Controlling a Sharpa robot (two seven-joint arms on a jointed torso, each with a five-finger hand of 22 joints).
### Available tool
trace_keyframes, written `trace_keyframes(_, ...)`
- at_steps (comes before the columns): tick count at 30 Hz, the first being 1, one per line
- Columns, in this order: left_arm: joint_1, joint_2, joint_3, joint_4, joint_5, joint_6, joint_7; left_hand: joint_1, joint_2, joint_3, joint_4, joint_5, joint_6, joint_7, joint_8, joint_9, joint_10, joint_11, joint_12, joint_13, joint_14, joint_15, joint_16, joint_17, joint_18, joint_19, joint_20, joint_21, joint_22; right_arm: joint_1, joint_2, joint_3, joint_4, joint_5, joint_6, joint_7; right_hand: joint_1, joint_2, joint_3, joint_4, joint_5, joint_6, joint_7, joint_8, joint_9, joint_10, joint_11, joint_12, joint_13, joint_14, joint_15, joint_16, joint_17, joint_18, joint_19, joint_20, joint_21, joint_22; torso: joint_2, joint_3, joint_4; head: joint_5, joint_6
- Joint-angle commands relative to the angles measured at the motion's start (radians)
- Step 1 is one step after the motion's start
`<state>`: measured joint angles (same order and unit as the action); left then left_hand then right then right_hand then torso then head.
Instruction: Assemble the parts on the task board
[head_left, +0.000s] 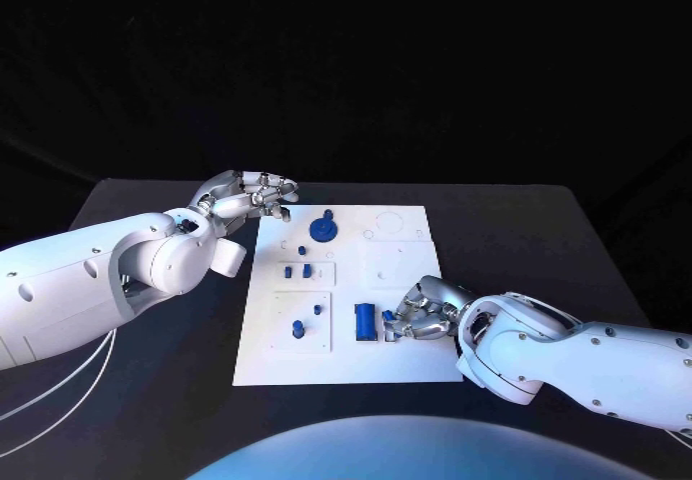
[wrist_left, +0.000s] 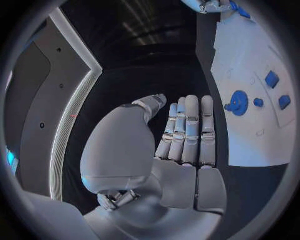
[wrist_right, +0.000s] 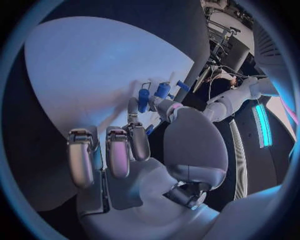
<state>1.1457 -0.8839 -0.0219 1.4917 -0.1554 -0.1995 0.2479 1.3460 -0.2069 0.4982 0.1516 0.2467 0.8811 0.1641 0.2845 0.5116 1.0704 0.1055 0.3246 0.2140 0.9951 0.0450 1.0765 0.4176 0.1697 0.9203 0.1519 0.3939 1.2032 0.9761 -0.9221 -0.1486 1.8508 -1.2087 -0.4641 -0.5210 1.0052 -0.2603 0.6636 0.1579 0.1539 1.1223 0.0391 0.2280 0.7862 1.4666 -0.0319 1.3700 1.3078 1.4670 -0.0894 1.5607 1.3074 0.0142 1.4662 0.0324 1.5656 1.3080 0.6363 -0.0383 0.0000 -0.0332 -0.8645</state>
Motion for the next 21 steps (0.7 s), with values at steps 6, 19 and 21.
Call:
trace_keyframes(6, 0.000, 0.001, 0.001, 0.003, -0.001, 0.015, 0.011, -0.006, 0.000, 0.001, -0.002, 0.005, -0.010, 0.000, 0.004, 0.002, -0.007, 0.001, 0.004, 0.002, -0.003, 0.003, -0.005, 0.001, 0.010, 0.002, 0.006, -0.004, -0.002, -0.002, 0.005, 0.000, -0.007, -0.004, 0.028, -0.004, -0.015, 0.002, -0.014, 0.005, -0.013, 0.007, 0.000, -0.003, -0.003, 0.020, 0.002, 0.006, 0.137, 0.101, 0.002, 0.003, 0.250, -0.013, 0.102, -0.007, 0.000, 0.261, 0.000, 0.0001, -0.0001, 0.001, -0.001)
trace_keyframes(19, 0.000, 0.000, 0.001, 0.003, -0.001, 0.014, 0.011, -0.007, 0.000, 0.003, -0.004, 0.005, -0.013, 0.000, 0.007, 0.003, -0.008, 0.002, 0.005, 0.003, -0.003, 0.003, -0.005, 0.002, 0.010, 0.002, 0.006, -0.006, -0.002, -0.002, 0.007, 0.000, -0.002, -0.010, 0.036, -0.002, -0.042, 0.003, -0.074, 0.038, -0.073, 0.014, 0.000, -0.008, -0.011, 0.022, 0.002, 0.009, 0.141, 0.101, 0.002, 0.002, 0.249, -0.013, 0.102, -0.007, 0.000, 0.261, 0.000, 0.0001, 0.0000, 0.001, -0.002)
trace_keyframes(21, 0.000, 0.000, 0.001, 0.003, -0.001, 0.014, 0.011, -0.007, 0.000, 0.003, -0.004, 0.005, -0.013, 0.000, 0.007, 0.003, -0.008, 0.002, 0.005, 0.003, -0.003, 0.003, -0.005, 0.002, 0.010, 0.002, 0.006, -0.006, -0.002, -0.003, 0.007, 0.000, 0.001, -0.010, 0.036, 0.000, -0.044, 0.004, -0.090, 0.047, -0.084, 0.016, 0.000, -0.009, -0.012, 0.022, 0.002, 0.009, 0.141, 0.100, 0.002, 0.002, 0.249, -0.013, 0.102, -0.007, 0.000, 0.261, 0.000, 0.0004, 0.0001, 0.002, -0.002)
